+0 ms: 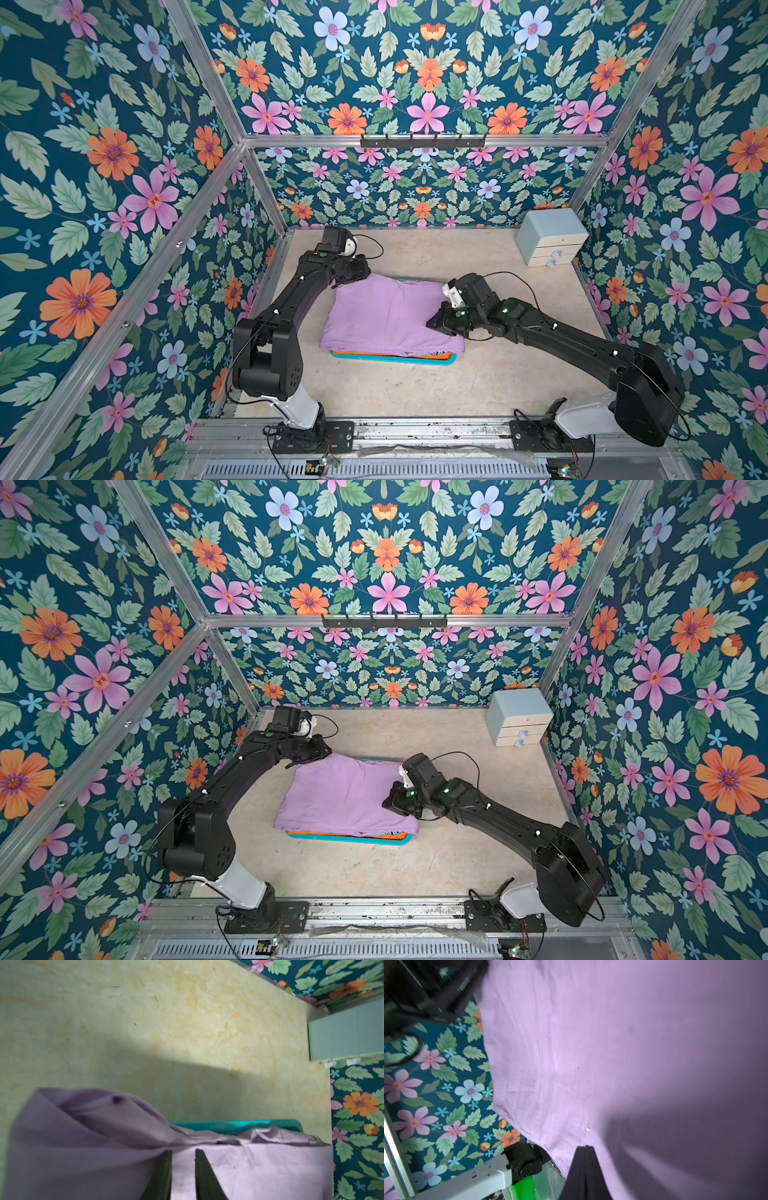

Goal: Put the folded long pants in the basket
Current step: Place the long pant in the basket.

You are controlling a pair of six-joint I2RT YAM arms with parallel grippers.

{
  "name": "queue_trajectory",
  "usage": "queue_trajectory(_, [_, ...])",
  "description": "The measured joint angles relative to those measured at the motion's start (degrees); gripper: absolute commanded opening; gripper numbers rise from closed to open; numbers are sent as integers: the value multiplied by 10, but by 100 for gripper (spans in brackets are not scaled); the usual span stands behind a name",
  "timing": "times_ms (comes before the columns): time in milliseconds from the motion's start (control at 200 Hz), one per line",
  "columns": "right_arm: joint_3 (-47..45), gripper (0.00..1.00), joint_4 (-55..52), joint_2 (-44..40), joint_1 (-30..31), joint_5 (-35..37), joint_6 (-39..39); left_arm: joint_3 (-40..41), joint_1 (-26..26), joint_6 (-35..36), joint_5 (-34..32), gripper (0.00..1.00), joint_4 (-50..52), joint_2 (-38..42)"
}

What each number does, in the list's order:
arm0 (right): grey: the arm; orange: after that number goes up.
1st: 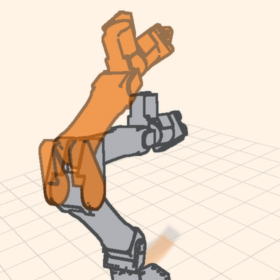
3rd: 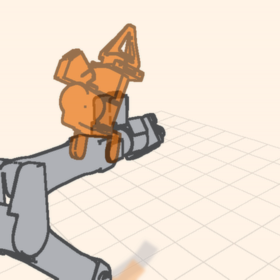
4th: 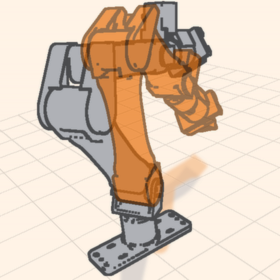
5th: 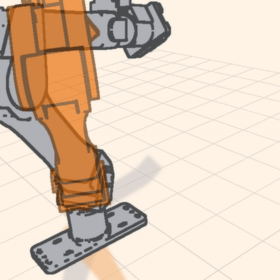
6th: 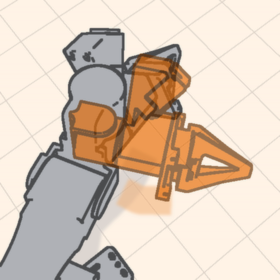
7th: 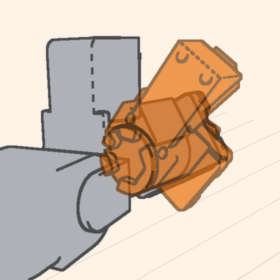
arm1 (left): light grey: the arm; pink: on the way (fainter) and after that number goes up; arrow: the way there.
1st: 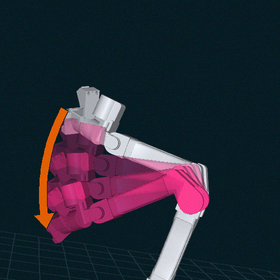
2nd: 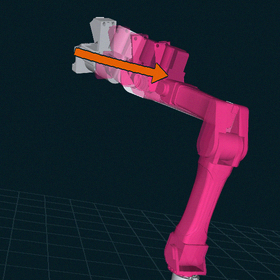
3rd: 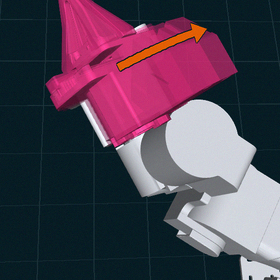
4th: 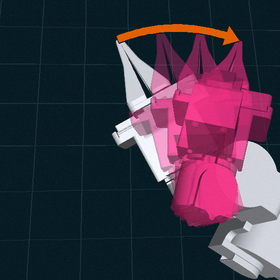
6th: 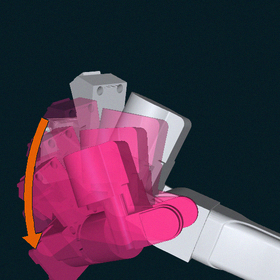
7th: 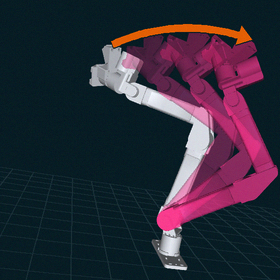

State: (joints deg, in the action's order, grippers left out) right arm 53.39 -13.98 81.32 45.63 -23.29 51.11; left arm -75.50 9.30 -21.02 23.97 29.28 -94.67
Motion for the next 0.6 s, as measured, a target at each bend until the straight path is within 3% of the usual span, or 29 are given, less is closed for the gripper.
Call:
queue_trajectory(215, [-93,1,110,-19,2,4,30,27,-46,-10,45,31,-70,-29])
queue_trajectory(330, [-81,2,94,-34,3,7,30,12,-59,-12,55,42,-67,-28])
queue_trajectory(465, [-38,2,72,-40,21,9,30,27,-66,-13,54,43,-65,43])
queue_trajectory(600, [6,1,84,6,60,8,40,113,-63,-28,58,42,-61,166])
